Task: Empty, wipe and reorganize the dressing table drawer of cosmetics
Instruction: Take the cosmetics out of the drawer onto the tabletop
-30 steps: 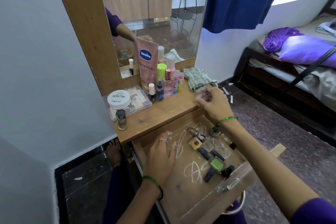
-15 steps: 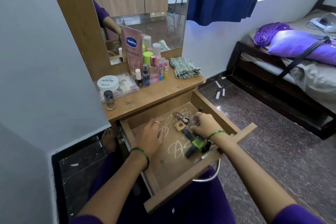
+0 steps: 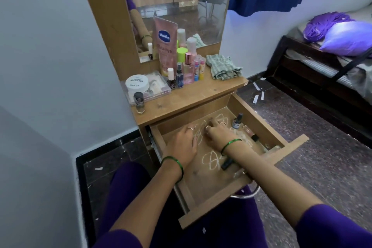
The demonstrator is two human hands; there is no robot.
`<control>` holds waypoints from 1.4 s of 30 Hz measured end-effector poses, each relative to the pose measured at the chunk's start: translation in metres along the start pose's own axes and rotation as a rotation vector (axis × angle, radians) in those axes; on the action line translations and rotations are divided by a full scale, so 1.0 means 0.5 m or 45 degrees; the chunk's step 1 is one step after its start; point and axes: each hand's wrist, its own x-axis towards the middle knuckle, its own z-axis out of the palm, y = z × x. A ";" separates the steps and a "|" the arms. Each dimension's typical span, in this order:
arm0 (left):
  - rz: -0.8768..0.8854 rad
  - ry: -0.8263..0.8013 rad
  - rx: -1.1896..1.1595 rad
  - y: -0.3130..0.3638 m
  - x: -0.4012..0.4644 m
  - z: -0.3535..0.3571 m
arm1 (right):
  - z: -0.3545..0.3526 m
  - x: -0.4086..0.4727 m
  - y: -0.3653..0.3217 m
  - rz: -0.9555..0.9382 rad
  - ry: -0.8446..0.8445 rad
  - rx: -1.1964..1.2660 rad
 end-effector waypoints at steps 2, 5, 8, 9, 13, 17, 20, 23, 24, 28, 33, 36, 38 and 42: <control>-0.002 0.012 -0.029 0.002 0.000 0.000 | 0.008 0.000 -0.006 0.080 -0.015 -0.030; -0.013 0.006 -0.048 -0.002 -0.012 0.002 | 0.013 -0.002 -0.008 0.159 -0.067 -0.026; -0.001 0.014 -0.053 0.001 -0.020 0.004 | 0.013 -0.006 -0.003 0.154 -0.060 0.078; -0.041 0.047 -0.067 -0.006 -0.007 0.011 | 0.005 0.015 0.002 0.119 -0.066 0.134; -0.065 0.061 -0.110 -0.005 0.013 0.009 | -0.040 0.024 0.023 0.194 -0.025 0.487; -0.113 0.072 -0.212 -0.009 0.008 -0.006 | -0.062 0.003 0.027 0.254 -0.030 1.379; -0.123 0.094 -0.278 -0.006 0.004 -0.008 | -0.079 -0.016 0.024 0.206 -0.081 2.013; -0.159 0.128 -0.337 -0.004 0.004 -0.010 | -0.093 -0.028 0.028 0.052 -0.118 2.146; -0.168 0.132 -0.338 -0.004 0.004 -0.010 | -0.098 -0.030 0.030 0.016 -0.131 2.149; -0.162 0.134 -0.315 -0.004 0.005 -0.006 | -0.113 -0.037 0.036 -0.005 -0.089 2.209; -0.159 0.103 -0.248 -0.009 0.007 0.000 | -0.120 -0.050 0.046 0.006 -0.030 2.286; -0.114 0.003 -0.057 -0.009 0.008 0.001 | -0.134 -0.053 0.057 0.049 0.060 2.309; -0.029 -0.098 0.118 -0.004 0.009 0.002 | -0.138 -0.054 0.068 0.125 0.118 2.275; 0.056 -0.244 0.238 0.021 0.030 0.023 | -0.140 -0.065 0.095 0.265 0.281 2.180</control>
